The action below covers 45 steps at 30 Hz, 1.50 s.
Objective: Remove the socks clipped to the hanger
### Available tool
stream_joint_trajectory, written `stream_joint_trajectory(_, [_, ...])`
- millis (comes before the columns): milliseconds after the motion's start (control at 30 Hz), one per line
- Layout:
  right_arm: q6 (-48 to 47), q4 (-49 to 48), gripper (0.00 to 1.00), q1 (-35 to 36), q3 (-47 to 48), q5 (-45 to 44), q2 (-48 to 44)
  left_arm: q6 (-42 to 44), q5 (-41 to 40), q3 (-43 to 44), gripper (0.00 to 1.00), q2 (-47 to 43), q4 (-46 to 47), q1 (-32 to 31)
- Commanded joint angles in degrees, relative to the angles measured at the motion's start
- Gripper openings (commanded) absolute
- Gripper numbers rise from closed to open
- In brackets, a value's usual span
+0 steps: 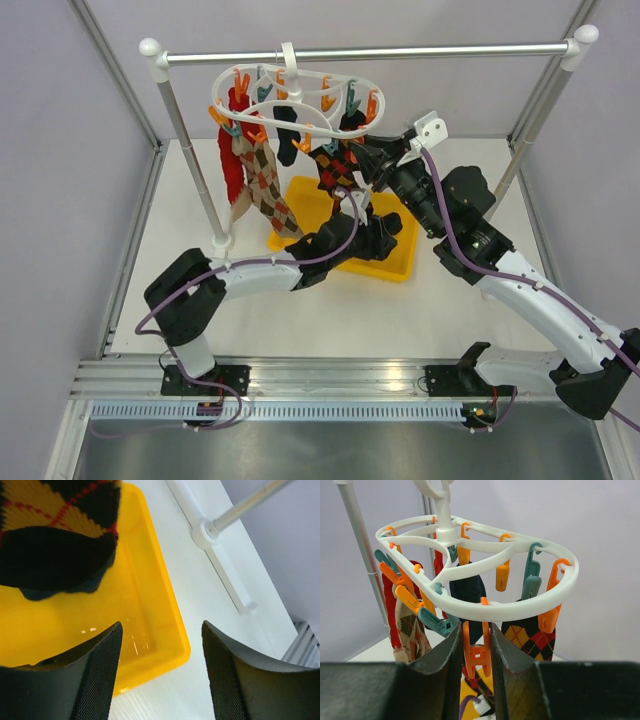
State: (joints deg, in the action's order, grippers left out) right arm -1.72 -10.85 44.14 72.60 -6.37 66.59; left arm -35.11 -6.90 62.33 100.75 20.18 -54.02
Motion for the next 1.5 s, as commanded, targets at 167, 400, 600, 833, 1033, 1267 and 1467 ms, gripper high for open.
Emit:
stream_joint_trajectory(167, [1.2, 0.3, 0.02, 0.3, 1.7, -0.2, -0.3, 3.6, -1.5, -13.4, 0.67, -14.2, 9.2, -5.9])
stream_joint_trajectory(400, [1.0, 1.2, 0.02, 0.2, 1.1, -0.9, -0.8, 4.8, -7.8, -24.6, 0.68, -28.2, 9.5, -9.9])
stream_joint_trajectory(600, [1.1, 1.5, 0.03, 0.3, 0.9, -1.1, -1.0, 3.7, -12.7, -32.3, 0.71, -38.5, 9.2, -10.5])
stream_joint_trajectory(833, [1.0, 1.7, 0.03, 0.3, 1.0, -1.4, -0.8, 1.5, -24.3, -32.4, 0.75, -44.0, 4.7, -10.8])
stream_joint_trajectory(1033, [0.9, 1.9, 0.04, 0.3, 1.4, -1.6, -0.1, 2.6, -31.1, -25.9, 0.79, -39.9, 1.4, -11.0])
stream_joint_trajectory(1267, [1.0, 2.1, 0.04, 0.3, 1.8, -1.8, 0.4, 3.4, -34.3, -17.9, 0.8, -33.9, 0.8, -11.6])
stream_joint_trajectory(1467, [1.3, 2.2, 0.04, 0.3, 2.1, -1.6, 0.6, 2.9, -39.7, -7.9, 0.83, -26.0, -6.2, -11.9])
